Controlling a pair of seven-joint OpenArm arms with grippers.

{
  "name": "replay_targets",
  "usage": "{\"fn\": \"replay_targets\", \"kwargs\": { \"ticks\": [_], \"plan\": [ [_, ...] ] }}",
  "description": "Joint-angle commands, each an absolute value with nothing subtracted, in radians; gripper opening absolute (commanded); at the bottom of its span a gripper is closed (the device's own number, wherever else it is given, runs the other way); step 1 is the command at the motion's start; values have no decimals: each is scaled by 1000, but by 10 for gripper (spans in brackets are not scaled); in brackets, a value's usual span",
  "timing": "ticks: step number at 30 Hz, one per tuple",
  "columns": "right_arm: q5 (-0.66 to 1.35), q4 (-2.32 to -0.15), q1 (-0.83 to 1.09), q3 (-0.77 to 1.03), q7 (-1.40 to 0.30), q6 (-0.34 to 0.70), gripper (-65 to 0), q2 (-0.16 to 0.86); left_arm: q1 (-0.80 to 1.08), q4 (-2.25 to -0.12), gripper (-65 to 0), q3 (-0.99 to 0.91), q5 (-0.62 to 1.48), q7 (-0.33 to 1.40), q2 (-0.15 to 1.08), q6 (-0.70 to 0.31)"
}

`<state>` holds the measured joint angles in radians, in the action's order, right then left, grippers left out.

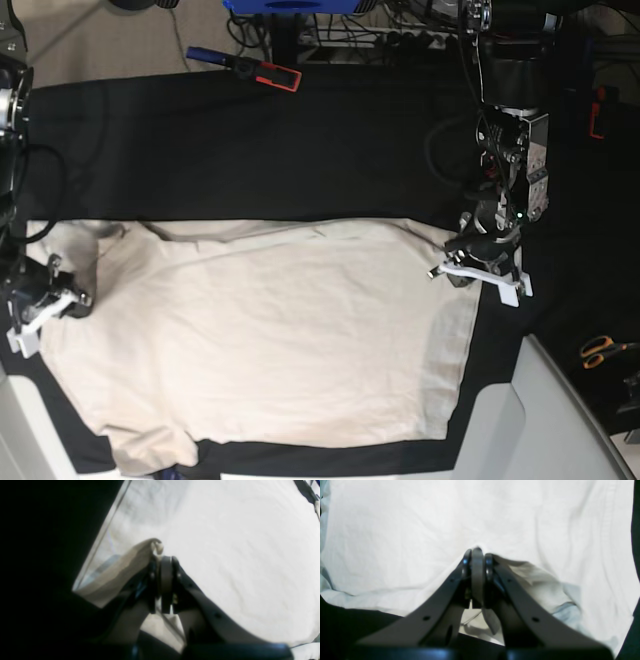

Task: Fold the T-shirt properly
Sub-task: 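Lift the shirt edge with both grippers and fold it across the body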

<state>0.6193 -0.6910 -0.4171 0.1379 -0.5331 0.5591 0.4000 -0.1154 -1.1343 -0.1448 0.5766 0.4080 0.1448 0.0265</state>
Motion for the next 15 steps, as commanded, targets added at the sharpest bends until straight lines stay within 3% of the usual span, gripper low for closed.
{"fn": "replay_targets", "kwargs": {
  "ticks": [1, 15],
  "plan": [
    [630, -705, -447, 145, -498, 567, -645, 421, -143, -1148, -650, -143, 581, 387, 153, 19],
    [627, -705, -453, 143, -432, 567, -645, 421, -170, -1148, -650, -150, 432, 387, 131, 19]
  ]
}}
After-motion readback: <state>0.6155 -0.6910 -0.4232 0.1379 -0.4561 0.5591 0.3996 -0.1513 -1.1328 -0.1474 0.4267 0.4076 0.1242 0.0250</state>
